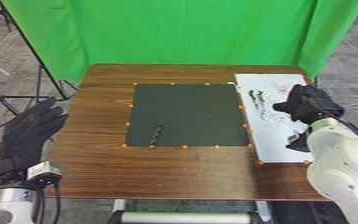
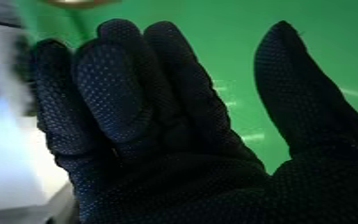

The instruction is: Arrange flowers

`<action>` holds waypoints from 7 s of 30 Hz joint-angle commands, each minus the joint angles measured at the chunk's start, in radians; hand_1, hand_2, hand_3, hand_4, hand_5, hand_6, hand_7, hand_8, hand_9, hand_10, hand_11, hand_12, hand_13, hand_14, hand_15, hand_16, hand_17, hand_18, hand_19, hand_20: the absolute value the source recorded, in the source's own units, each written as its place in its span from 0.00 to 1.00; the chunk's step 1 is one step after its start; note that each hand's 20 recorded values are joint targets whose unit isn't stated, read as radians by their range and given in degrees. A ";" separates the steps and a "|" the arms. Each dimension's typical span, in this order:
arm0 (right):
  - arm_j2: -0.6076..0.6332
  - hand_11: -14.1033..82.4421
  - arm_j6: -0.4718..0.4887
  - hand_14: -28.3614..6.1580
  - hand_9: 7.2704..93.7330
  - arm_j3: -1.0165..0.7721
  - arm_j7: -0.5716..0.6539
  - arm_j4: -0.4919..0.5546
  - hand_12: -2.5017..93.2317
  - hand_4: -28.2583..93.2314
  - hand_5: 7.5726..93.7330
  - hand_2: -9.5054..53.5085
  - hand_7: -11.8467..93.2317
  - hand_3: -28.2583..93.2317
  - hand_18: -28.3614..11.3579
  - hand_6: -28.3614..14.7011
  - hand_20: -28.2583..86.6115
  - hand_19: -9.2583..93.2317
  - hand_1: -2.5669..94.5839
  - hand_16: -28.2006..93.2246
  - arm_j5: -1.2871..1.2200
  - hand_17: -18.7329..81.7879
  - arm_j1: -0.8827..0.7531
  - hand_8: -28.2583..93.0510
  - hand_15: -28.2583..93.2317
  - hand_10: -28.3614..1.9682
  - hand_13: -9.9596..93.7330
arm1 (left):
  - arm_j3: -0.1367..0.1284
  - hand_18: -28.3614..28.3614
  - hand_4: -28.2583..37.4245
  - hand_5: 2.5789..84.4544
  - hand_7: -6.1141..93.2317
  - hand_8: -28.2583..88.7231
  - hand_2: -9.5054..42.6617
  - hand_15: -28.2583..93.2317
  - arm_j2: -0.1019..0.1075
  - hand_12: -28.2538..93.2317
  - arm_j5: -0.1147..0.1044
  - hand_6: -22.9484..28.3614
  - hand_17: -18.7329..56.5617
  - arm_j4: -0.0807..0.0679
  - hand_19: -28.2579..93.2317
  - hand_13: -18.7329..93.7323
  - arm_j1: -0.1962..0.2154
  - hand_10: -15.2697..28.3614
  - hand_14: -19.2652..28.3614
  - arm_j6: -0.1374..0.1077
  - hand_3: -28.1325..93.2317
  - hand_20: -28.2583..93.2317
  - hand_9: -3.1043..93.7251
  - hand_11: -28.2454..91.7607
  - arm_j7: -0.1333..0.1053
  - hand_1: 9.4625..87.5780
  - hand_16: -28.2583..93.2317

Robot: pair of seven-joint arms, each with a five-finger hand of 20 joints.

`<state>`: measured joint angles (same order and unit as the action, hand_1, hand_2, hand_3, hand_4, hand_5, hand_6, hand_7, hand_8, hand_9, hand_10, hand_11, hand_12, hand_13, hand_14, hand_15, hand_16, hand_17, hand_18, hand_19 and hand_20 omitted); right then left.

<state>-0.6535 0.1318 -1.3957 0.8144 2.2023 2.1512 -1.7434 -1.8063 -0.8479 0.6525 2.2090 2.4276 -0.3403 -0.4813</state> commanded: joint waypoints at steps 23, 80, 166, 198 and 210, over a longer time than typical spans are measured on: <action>-0.010 0.46 0.068 0.38 0.74 -0.217 0.215 -0.012 0.23 0.08 0.72 0.20 0.25 0.84 0.13 0.29 0.26 1.00 0.31 0.39 0.041 0.68 -0.331 0.20 0.84 0.12 0.77 | 0.017 0.92 0.13 0.47 0.18 0.16 0.30 0.73 0.009 0.29 -0.003 0.66 0.13 0.001 0.74 0.37 -0.013 0.82 0.98 0.001 0.89 0.21 0.40 0.50 0.005 0.20 0.10; 0.034 0.24 0.002 0.36 0.94 0.049 0.269 -0.242 0.24 0.07 0.82 0.09 0.25 0.81 0.24 0.25 0.14 1.00 0.42 0.31 0.053 0.70 -0.093 0.20 0.84 0.00 0.74 | 0.045 0.92 0.14 0.47 0.18 0.16 0.30 0.73 0.011 0.29 -0.011 0.66 0.13 -0.010 0.74 0.37 -0.035 0.82 0.99 0.004 0.90 0.21 0.40 0.50 0.007 0.20 0.10; -0.482 0.57 0.112 0.64 0.92 0.745 0.092 -0.353 0.29 0.02 0.88 0.03 0.36 0.86 0.18 0.56 0.42 1.00 0.57 0.44 0.171 0.75 0.528 0.38 0.81 0.48 0.91 | 0.043 0.92 0.15 0.47 0.18 0.16 0.31 0.73 -0.057 0.29 0.067 0.66 0.13 -0.016 0.75 0.37 -0.134 0.83 0.98 0.072 0.90 0.21 0.39 0.50 0.156 0.20 0.10; -0.618 0.57 0.328 0.57 0.87 0.682 0.048 -0.376 0.28 0.05 0.84 0.05 0.38 0.84 0.17 0.54 0.38 1.00 0.40 0.44 0.221 0.72 0.487 0.17 0.81 0.41 0.86 | 0.052 0.92 0.16 0.47 0.18 0.16 0.31 0.73 -0.087 0.29 0.087 0.66 0.13 -0.025 0.75 0.37 -0.161 0.83 0.98 0.089 0.90 0.21 0.40 0.50 0.178 0.21 0.10; -0.625 0.57 0.361 0.54 0.86 0.668 0.058 -0.351 0.28 0.05 0.83 0.07 0.37 0.82 0.14 0.52 0.37 1.00 0.36 0.44 0.248 0.70 0.484 0.17 0.82 0.36 0.85 | 0.041 0.92 0.17 0.47 0.18 0.16 0.31 0.74 -0.103 0.29 0.095 0.66 0.13 -0.018 0.75 0.37 -0.146 0.82 0.98 0.091 0.90 0.21 0.40 0.50 0.181 0.21 0.10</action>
<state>-1.2735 0.4794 -0.7237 0.8638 1.8245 2.3706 -1.2589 -1.7532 -0.9357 0.7405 2.1822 2.2549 -0.2541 -0.3043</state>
